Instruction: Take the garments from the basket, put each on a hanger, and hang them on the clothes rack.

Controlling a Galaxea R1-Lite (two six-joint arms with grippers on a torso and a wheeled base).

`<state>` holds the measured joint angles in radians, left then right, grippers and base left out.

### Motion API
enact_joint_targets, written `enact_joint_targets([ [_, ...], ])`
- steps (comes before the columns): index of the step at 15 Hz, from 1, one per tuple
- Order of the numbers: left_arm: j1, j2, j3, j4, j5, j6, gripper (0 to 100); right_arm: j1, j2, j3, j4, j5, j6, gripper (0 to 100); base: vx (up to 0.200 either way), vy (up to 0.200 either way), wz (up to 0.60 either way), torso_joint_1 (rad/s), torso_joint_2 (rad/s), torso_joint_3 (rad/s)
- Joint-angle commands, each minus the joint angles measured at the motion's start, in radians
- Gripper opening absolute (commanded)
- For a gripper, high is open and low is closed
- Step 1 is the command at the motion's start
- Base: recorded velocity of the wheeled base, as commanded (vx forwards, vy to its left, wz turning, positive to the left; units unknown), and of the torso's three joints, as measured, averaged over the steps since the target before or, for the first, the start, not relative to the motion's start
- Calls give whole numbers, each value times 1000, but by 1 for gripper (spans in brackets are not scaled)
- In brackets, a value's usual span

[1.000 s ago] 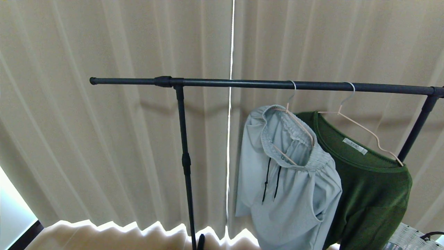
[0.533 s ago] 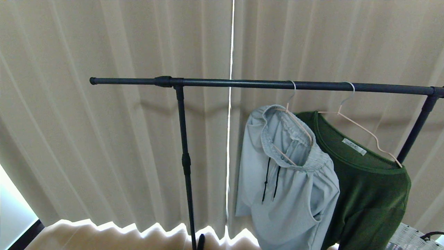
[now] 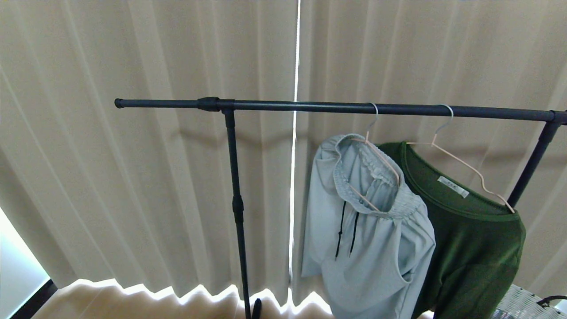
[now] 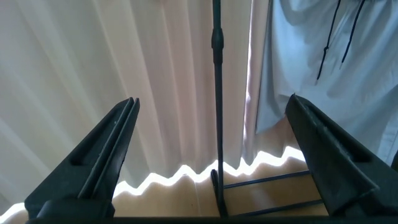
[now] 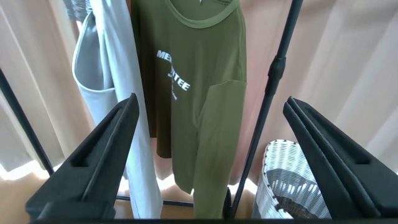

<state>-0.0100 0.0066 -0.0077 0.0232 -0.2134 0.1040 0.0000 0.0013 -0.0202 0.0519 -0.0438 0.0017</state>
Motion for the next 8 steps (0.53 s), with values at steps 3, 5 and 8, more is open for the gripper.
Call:
enact_joint_targets([
  [3, -1, 3, 0, 0, 0, 0, 100, 0, -1, -1, 0, 1, 3, 100, 0, 0, 0, 0, 0, 0],
  [5, -1, 3, 0, 0, 0, 0, 100, 0, -1, -1, 0, 1, 4, 100, 0, 0, 0, 0, 0, 0],
  [8, -1, 3, 0, 0, 0, 0, 100, 0, -1, -1, -1, 1, 9, 100, 0, 0, 0, 0, 0, 0],
])
